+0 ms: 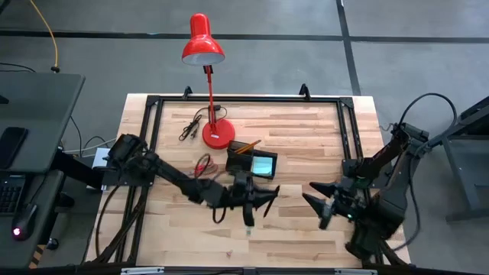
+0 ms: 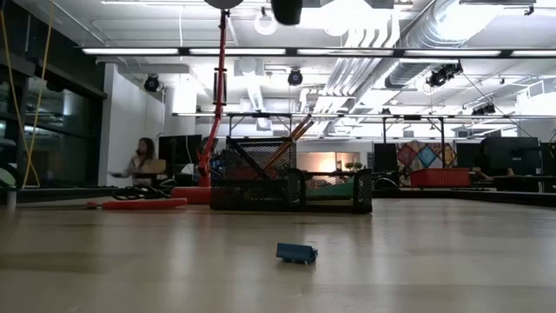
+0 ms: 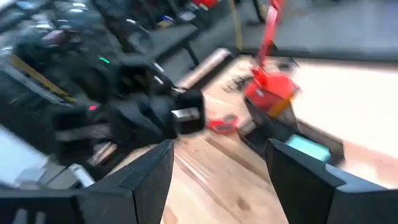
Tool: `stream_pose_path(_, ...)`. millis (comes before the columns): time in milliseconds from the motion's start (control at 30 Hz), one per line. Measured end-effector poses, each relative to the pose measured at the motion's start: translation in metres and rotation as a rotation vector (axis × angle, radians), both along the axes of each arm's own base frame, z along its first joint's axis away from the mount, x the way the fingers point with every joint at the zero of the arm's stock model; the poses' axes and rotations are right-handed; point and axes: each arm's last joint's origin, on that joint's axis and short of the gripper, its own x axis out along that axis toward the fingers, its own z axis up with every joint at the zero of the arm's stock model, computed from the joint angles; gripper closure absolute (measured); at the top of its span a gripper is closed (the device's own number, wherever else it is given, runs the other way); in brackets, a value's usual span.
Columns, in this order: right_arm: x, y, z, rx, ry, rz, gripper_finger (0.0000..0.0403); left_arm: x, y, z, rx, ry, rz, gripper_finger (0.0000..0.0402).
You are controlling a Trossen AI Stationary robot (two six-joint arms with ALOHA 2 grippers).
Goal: Pick and place office supplies into organizer
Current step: Put the black pen into the black desk organizer
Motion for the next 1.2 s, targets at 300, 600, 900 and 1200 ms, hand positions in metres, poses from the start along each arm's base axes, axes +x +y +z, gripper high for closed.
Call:
stream_pose_path(300,0.025,-0.006,0.004,0.067,-0.066,-0.071,0.0160,0.009,0.039,0.009,-0.063,-0.106,-0.083,0.0389)
stream_pose_path(600,0.035,-0.006,0.029,0.015,-0.019,0.072,0.0160,0.009,0.051,0.016,-0.088,-0.194,-0.173,0.0389)
stream_pose_path(900,0.021,-0.051,0.062,0.058,-0.031,0.070,0.0160,0.005,0.051,0.026,-0.112,-0.310,-0.198,0.0390)
stream_pose_path(1200,0.047,-0.066,0.081,0.189,-0.111,0.167,0.0160,0.006,0.060,0.026,-0.121,-0.312,-0.208,0.0393)
